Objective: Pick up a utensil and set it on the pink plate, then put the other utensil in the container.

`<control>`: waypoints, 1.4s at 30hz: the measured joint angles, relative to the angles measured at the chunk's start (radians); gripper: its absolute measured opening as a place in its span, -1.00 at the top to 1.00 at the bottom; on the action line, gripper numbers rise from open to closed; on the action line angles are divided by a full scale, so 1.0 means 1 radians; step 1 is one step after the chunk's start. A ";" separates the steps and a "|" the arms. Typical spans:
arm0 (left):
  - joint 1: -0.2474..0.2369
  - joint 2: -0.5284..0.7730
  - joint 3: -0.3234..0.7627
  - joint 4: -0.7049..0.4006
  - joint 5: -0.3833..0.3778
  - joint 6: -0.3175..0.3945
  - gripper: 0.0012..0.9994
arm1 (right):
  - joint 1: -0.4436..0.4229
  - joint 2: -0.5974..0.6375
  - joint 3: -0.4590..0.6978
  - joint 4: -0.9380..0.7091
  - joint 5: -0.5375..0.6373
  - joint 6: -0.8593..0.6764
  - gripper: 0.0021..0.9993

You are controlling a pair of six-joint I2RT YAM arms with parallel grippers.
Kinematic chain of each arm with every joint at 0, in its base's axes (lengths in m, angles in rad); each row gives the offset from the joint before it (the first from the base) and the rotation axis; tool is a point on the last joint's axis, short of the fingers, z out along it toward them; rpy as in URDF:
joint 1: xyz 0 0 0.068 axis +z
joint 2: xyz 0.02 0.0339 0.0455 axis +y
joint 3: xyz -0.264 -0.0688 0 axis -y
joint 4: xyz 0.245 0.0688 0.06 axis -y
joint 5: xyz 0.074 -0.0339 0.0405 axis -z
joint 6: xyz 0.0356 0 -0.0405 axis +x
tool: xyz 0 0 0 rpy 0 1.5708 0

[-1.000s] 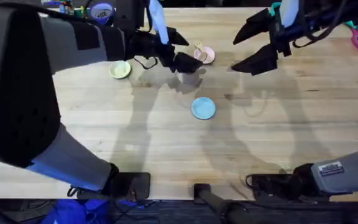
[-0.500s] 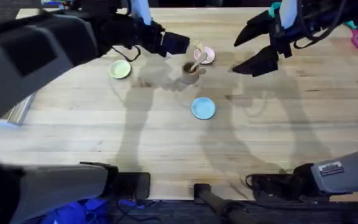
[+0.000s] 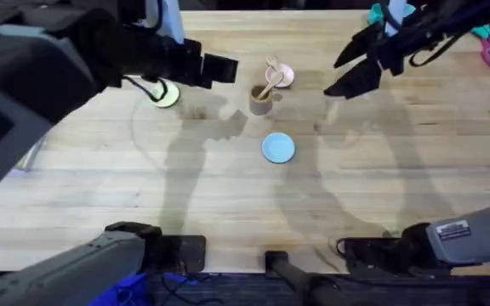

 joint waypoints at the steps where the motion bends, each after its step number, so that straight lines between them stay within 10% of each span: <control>1: 0.000 -0.018 0.000 -0.017 -0.026 -0.005 -0.98 | -0.004 0.000 0.014 -0.001 0.017 0.022 -1.00; 15: 0.000 -0.232 0.000 -0.289 -0.237 -0.114 -0.98 | -0.016 -0.184 0.155 -0.080 0.326 0.212 -1.00; 29: 0.000 -0.405 0.000 -0.391 -0.321 -0.178 -0.98 | -0.205 -0.390 0.161 -0.055 0.368 0.415 -0.99; 42: 0.000 -0.442 0.000 -0.402 -0.332 -0.224 -0.98 | -0.242 -0.568 -0.156 0.148 0.360 0.512 -1.00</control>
